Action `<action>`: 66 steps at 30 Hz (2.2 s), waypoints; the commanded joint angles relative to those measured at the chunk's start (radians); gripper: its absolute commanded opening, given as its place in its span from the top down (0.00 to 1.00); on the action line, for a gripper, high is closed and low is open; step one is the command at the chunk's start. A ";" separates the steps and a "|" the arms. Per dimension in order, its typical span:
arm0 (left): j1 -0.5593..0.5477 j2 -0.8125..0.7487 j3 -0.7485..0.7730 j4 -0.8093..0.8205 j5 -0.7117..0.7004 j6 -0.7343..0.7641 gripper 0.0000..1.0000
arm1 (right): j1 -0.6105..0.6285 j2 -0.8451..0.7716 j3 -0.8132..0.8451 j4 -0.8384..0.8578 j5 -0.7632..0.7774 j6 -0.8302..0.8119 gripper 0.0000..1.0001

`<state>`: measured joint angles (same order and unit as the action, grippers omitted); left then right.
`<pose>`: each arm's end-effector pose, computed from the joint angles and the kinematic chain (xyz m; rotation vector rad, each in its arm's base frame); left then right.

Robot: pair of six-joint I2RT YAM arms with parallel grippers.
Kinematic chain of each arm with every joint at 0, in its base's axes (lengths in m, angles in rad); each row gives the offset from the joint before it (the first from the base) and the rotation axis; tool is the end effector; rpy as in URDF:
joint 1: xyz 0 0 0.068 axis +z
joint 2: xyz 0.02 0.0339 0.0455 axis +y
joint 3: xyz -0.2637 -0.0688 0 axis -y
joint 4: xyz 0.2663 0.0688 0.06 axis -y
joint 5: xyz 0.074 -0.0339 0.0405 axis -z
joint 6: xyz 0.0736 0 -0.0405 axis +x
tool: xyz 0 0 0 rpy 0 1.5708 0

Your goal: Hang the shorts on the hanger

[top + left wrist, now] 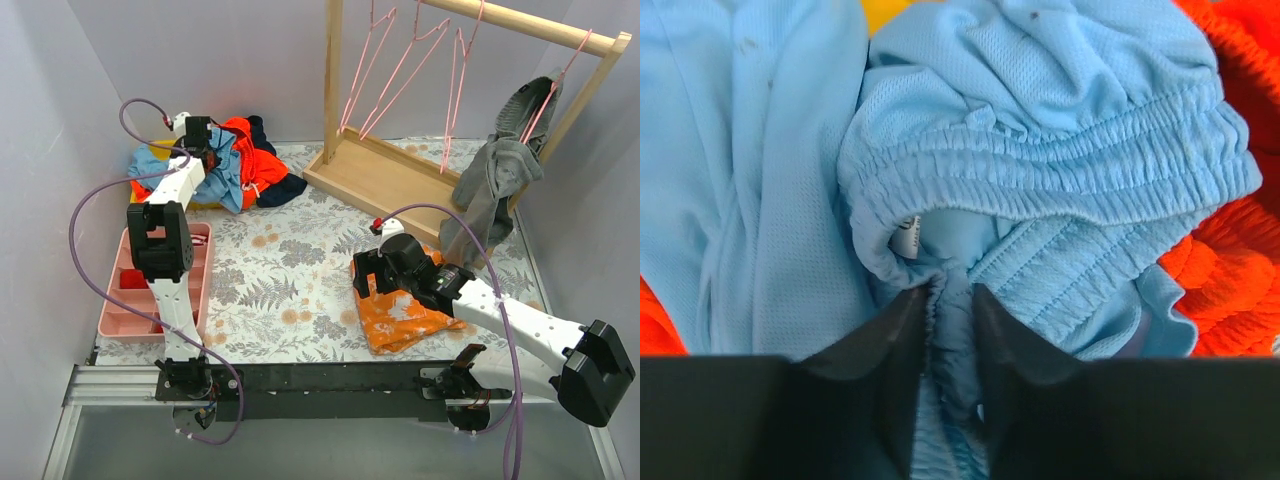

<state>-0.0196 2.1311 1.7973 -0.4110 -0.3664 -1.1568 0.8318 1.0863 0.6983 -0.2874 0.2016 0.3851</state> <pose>0.5367 0.0159 0.2096 -1.3693 1.8027 -0.2008 0.1998 0.1973 0.2103 -0.3941 2.2315 0.4334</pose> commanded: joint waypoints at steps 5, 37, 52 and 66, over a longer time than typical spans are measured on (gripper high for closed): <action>0.010 -0.203 0.039 0.044 -0.011 0.075 0.98 | 0.003 -0.016 0.012 0.036 -0.004 -0.006 0.02; -0.025 -0.672 0.268 0.116 0.641 0.146 1.00 | 0.003 0.083 0.279 -0.021 -0.045 -0.086 0.01; -0.515 -0.999 -0.492 0.066 0.475 0.001 1.00 | 0.041 -0.031 0.307 -0.009 -0.064 0.026 0.01; -0.706 -0.925 -0.839 0.067 0.481 -0.202 1.00 | 0.201 0.037 0.092 -0.006 0.163 0.159 0.02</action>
<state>-0.7288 1.2182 0.9180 -0.3737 0.1085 -1.3178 0.9977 1.0981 0.8162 -0.2985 0.2794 0.4881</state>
